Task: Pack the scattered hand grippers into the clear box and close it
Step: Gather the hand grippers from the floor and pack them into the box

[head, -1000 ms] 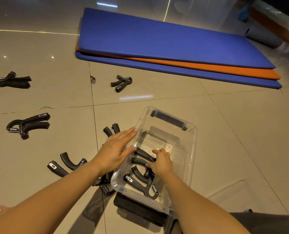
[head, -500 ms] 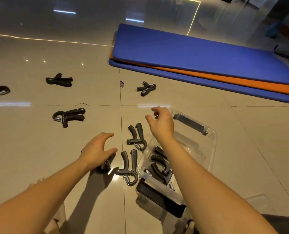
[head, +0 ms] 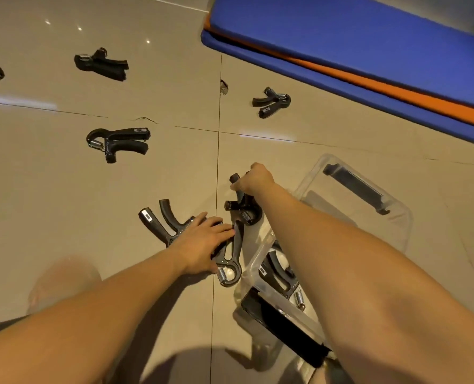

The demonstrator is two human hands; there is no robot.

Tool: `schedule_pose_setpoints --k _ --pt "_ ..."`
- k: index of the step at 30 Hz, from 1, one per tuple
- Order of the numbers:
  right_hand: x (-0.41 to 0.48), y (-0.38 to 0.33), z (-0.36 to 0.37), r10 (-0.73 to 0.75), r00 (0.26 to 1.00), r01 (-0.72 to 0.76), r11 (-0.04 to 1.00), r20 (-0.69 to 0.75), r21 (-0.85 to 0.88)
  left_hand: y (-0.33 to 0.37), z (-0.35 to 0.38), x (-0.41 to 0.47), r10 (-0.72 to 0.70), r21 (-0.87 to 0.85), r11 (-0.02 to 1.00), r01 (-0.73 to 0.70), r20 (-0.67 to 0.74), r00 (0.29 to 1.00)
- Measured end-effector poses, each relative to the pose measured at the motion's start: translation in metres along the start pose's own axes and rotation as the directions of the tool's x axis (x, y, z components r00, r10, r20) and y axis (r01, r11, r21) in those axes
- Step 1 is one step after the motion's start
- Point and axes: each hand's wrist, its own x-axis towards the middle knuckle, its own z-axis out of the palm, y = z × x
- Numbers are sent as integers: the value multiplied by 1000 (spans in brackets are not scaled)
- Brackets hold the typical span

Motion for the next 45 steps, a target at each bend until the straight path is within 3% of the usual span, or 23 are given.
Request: schedule_pose_setpoints --k 3,7,13,15,18,20,28,36,45 --pt "13 -2 8 25 1000 -25 998 10 -58 -24 -10 -1 -24 59 998 27 -43 999" --pt "26 -3 20 60 998 -58 990 10 -129 -61 -19 -18 -204 13 978 207 -114 972" --pt "30 -4 41 15 993 -46 961 -114 -271 -87 -17 -33 -518 -127 853 507 -327 790" --pt "28 -4 49 -63 990 19 948 -129 -318 -90 -17 -30 -510 -188 860 475 -356 783" --pt "26 -3 55 -79 991 44 958 -112 -284 -97 -21 -21 -385 -111 923 368 -246 890" --pt "26 -2 55 -70 992 38 958 -102 -285 -102 -24 -16 -361 -84 933 351 -189 913" --pt "26 2 46 -143 986 115 959 -91 -259 -100 -24 -16 -432 -132 902 412 -225 873" --pt "12 -13 20 -250 953 256 966 -170 16 -78 -18 -4 -532 -238 843 482 -242 811" --pt "-32 -3 -53 -326 878 421 874 -352 242 -67 -30 -2 -452 -239 886 398 -250 856"
